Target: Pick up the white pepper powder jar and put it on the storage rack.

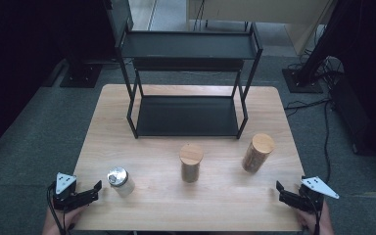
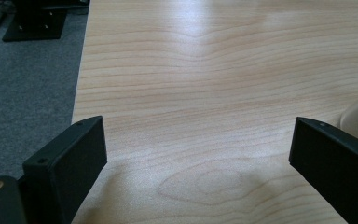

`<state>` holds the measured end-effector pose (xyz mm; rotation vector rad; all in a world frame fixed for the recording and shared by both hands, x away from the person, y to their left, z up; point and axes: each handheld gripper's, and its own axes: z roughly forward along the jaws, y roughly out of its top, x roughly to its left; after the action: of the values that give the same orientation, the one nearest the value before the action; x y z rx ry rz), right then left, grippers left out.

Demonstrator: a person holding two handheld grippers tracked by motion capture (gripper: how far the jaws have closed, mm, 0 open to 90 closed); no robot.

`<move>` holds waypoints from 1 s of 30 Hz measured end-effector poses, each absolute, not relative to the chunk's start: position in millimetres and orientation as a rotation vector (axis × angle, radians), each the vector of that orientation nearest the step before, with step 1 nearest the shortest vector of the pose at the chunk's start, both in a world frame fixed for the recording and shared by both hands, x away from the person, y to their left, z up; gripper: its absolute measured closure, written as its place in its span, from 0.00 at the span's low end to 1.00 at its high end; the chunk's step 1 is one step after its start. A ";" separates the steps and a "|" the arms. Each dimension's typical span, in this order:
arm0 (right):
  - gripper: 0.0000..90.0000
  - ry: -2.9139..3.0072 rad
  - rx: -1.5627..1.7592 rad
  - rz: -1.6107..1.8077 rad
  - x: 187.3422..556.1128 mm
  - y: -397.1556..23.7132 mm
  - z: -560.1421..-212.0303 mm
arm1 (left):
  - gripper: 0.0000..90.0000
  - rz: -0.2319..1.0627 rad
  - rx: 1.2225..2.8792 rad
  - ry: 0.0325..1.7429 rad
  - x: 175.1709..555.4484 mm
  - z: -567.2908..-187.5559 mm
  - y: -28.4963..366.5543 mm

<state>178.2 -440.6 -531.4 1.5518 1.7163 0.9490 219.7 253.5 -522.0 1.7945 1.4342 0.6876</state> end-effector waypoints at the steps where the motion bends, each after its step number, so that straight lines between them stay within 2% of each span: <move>1: 0.05 1.715 1.551 0.953 178.0 -440.7 -531.4 | 0.05 0.682 1.796 1.427 219.3 -522.0 253.5; 10: 0.05 1.726 1.541 0.949 178.2 -439.9 -531.5 | 0.05 0.608 1.736 1.386 214.7 -513.9 255.9; 30: 0.05 1.737 1.506 0.921 177.3 -436.0 -531.5 | 0.05 0.630 1.675 1.396 206.3 -484.6 244.4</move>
<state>177.3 -436.0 -531.5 1.5064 1.7370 0.9209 206.3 244.4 -484.6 1.6750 1.3957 0.6296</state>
